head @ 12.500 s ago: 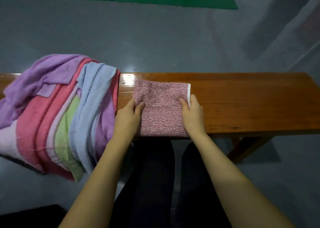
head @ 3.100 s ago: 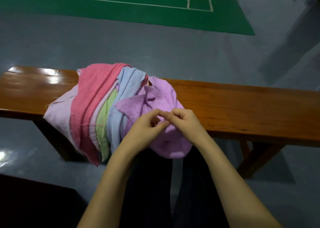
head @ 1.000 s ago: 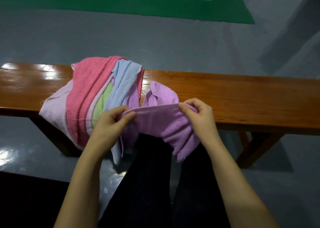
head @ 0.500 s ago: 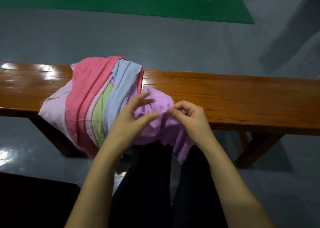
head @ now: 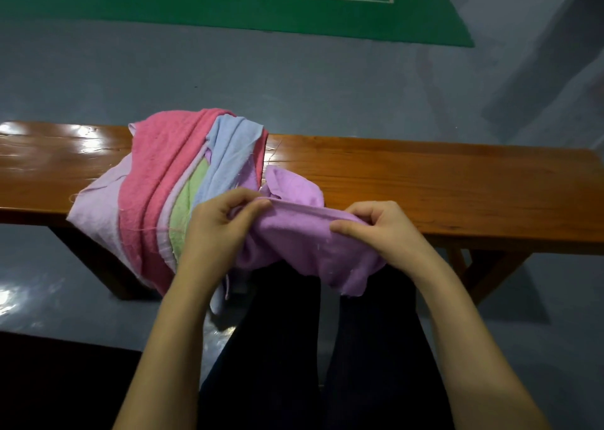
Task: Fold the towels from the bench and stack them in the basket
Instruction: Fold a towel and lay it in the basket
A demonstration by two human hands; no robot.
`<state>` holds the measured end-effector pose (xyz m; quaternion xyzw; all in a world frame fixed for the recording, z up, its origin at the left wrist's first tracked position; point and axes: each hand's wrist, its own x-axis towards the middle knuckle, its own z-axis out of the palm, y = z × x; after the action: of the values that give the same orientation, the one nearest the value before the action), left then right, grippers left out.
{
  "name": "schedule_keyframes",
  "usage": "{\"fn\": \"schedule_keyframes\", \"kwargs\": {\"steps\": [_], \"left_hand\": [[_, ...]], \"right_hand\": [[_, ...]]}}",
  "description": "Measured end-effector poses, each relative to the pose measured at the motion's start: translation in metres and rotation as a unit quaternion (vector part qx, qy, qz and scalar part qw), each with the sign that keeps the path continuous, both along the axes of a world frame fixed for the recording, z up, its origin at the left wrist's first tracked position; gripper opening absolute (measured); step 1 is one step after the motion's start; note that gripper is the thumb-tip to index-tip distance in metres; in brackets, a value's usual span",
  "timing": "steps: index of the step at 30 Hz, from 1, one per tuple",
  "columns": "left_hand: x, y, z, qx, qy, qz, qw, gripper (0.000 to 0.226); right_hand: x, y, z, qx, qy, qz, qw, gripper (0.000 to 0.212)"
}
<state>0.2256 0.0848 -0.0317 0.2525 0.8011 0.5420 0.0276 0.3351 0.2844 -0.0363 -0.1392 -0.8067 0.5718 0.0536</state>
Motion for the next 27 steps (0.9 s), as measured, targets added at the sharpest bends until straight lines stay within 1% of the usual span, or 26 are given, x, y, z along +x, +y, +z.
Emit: {"fn": "schedule_keyframes", "kwargs": {"steps": [2, 4, 5, 6, 7, 8, 9, 10, 11, 12, 14, 16, 17, 19, 21, 22, 24, 25, 27], "left_hand": [[-0.006, -0.012, -0.003, -0.026, 0.010, 0.054, 0.998, 0.017], [-0.007, -0.019, -0.006, -0.091, 0.016, 0.102, 0.990, 0.018], [-0.009, -0.020, -0.008, -0.143, 0.029, 0.112, 0.983, 0.018], [-0.008, -0.018, -0.008, -0.189, 0.051, 0.117, 0.974, 0.013], [-0.006, -0.015, -0.008, -0.206, 0.062, 0.106, 0.971, 0.011], [-0.002, -0.010, -0.005, -0.190, 0.056, 0.080, 0.977, 0.023], [0.005, -0.003, -0.002, -0.140, 0.021, 0.036, 0.989, 0.039], [0.013, 0.004, 0.005, -0.085, -0.032, -0.017, 0.996, 0.051], [0.021, 0.012, 0.011, -0.042, -0.079, -0.070, 0.994, 0.057], [0.028, 0.020, 0.015, -0.028, -0.104, -0.112, 0.988, 0.059], [0.033, 0.030, 0.015, -0.067, -0.099, -0.149, 0.982, 0.049], [0.029, 0.033, 0.014, -0.126, -0.074, -0.136, 0.980, 0.031], [0.026, 0.033, 0.012, -0.134, -0.069, -0.133, 0.979, 0.024], [0.022, 0.029, 0.010, -0.122, -0.069, -0.138, 0.981, 0.016], [0.017, 0.025, 0.010, -0.100, -0.052, -0.118, 0.987, 0.006], [0.013, 0.021, 0.010, -0.089, -0.041, -0.097, 0.990, 0.007], [0.004, 0.010, 0.010, -0.070, -0.019, -0.045, 0.996, 0.018], [0.000, 0.004, 0.010, -0.066, -0.012, -0.022, 0.998, 0.019], [-0.006, -0.006, 0.007, -0.078, -0.002, 0.018, 0.997, 0.010]], "right_hand": [[0.004, 0.007, 0.002, -0.010, 0.025, -0.030, 0.999, 0.018], [0.003, 0.010, 0.002, -0.025, 0.049, -0.050, 0.997, 0.013], [0.002, 0.009, 0.002, -0.028, 0.059, -0.053, 0.996, 0.014], [-0.001, 0.006, 0.002, -0.029, 0.068, -0.050, 0.996, 0.014], [-0.003, 0.002, 0.001, -0.029, 0.075, -0.045, 0.996, 0.014], [-0.005, -0.003, 0.001, -0.031, 0.081, -0.039, 0.996, 0.012], [-0.008, -0.008, 0.000, -0.035, 0.083, -0.034, 0.995, 0.011], [-0.010, -0.014, 0.000, -0.040, 0.084, -0.027, 0.995, 0.010], [-0.013, -0.018, 0.000, -0.042, 0.086, -0.019, 0.995, 0.010], [-0.015, -0.023, 0.000, -0.043, 0.089, -0.008, 0.995, 0.010], [-0.018, -0.027, 0.002, -0.048, 0.100, 0.010, 0.994, 0.004], [-0.017, -0.026, 0.004, -0.053, 0.096, 0.008, 0.994, 0.004], [-0.015, -0.024, 0.005, -0.048, 0.085, 0.010, 0.995, 0.005], [-0.012, -0.019, 0.006, -0.019, 0.060, 0.021, 0.998, 0.007], [-0.007, -0.014, 0.007, -0.006, 0.043, 0.023, 0.999, 0.006], [-0.005, -0.010, 0.007, -0.005, 0.039, 0.016, 0.999, 0.004], [-0.001, -0.003, 0.008, -0.001, 0.030, 0.000, 1.000, 0.003], [0.001, 0.000, 0.008, 0.004, 0.023, -0.003, 1.000, 0.004], [0.002, 0.004, 0.007, 0.018, 0.002, -0.002, 1.000, 0.006]]}}
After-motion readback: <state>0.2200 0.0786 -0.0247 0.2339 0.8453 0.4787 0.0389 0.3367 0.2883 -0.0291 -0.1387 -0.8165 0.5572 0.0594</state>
